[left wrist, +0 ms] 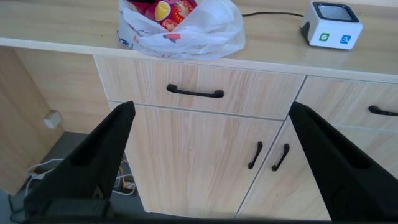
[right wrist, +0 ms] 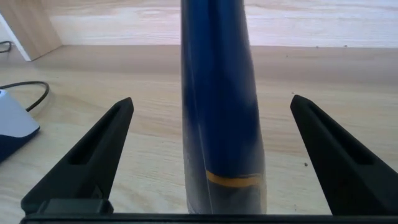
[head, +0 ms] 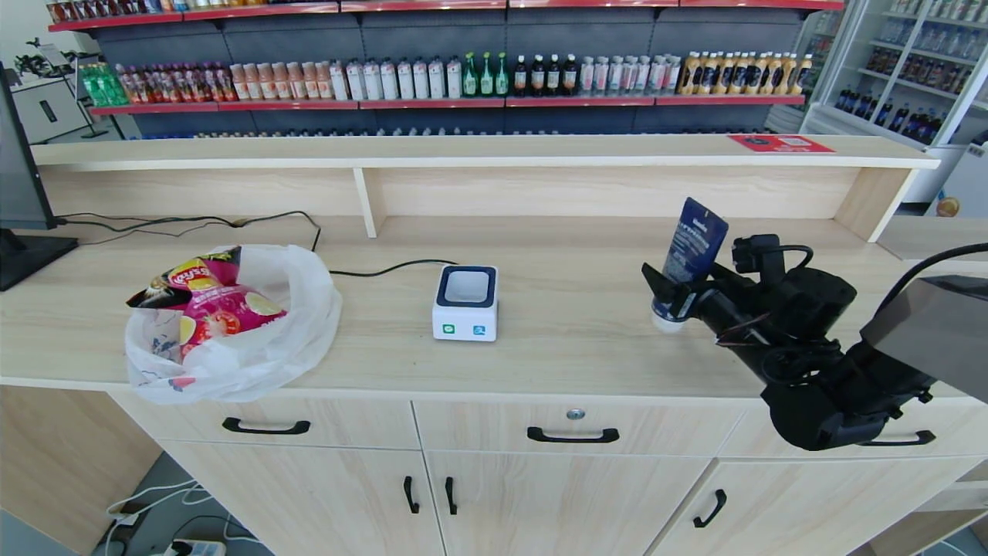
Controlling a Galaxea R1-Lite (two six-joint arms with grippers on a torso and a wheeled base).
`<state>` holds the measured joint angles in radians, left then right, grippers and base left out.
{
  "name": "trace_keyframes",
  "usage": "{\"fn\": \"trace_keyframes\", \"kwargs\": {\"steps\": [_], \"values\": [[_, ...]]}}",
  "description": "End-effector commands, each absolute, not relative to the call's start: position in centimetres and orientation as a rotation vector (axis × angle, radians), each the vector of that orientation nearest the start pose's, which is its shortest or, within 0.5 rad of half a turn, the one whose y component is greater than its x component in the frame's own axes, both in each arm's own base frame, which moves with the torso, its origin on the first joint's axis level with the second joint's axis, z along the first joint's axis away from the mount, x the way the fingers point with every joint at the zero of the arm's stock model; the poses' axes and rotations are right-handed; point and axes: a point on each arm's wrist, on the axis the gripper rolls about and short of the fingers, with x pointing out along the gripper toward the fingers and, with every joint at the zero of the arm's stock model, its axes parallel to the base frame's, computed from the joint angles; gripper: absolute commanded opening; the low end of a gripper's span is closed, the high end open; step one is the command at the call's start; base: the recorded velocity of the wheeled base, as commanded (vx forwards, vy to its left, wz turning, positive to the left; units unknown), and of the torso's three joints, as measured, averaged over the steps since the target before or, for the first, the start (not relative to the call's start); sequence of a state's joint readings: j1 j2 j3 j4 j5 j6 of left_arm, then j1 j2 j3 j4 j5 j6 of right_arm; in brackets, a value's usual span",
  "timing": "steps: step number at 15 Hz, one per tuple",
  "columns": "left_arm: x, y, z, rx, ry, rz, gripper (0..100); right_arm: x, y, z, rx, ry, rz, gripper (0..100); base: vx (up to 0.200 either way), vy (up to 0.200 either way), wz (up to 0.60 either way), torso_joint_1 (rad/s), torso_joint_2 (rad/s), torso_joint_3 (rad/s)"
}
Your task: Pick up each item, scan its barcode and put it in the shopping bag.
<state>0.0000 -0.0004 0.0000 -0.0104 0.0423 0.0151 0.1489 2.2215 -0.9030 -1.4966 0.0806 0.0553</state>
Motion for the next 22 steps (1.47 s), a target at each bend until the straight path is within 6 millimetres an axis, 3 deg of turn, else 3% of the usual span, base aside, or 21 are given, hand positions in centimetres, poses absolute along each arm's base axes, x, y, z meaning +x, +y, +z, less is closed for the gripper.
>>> {"fn": "trace_keyframes", "kwargs": {"steps": [1,9,10,18,22], "values": [[-2.3,0.1,7.7,0.015,-0.010,0.043,100,39.7,6.0,10.3,0.059,-0.166,0.225,100,0.000,0.000,0.00,0.000,0.00,0.000],[-2.3,0.1,7.7,0.017,-0.012,0.042,100,39.9,6.0,9.6,0.057,-0.151,0.223,100,0.000,0.000,0.00,0.000,0.00,0.000],[-2.3,0.1,7.7,0.017,-0.012,0.043,100,40.0,6.0,9.8,0.062,-0.161,0.224,0,0.000,0.000,0.00,0.000,0.00,0.000],[-2.3,0.1,7.7,0.020,-0.015,0.042,100,39.9,6.2,10.5,0.065,-0.211,0.239,0,0.000,0.000,0.00,0.000,0.00,0.000],[-2.3,0.1,7.7,0.020,-0.015,0.042,100,38.2,7.4,11.3,0.147,-0.211,0.273,0,0.000,0.000,0.00,0.000,0.00,0.000]]}}
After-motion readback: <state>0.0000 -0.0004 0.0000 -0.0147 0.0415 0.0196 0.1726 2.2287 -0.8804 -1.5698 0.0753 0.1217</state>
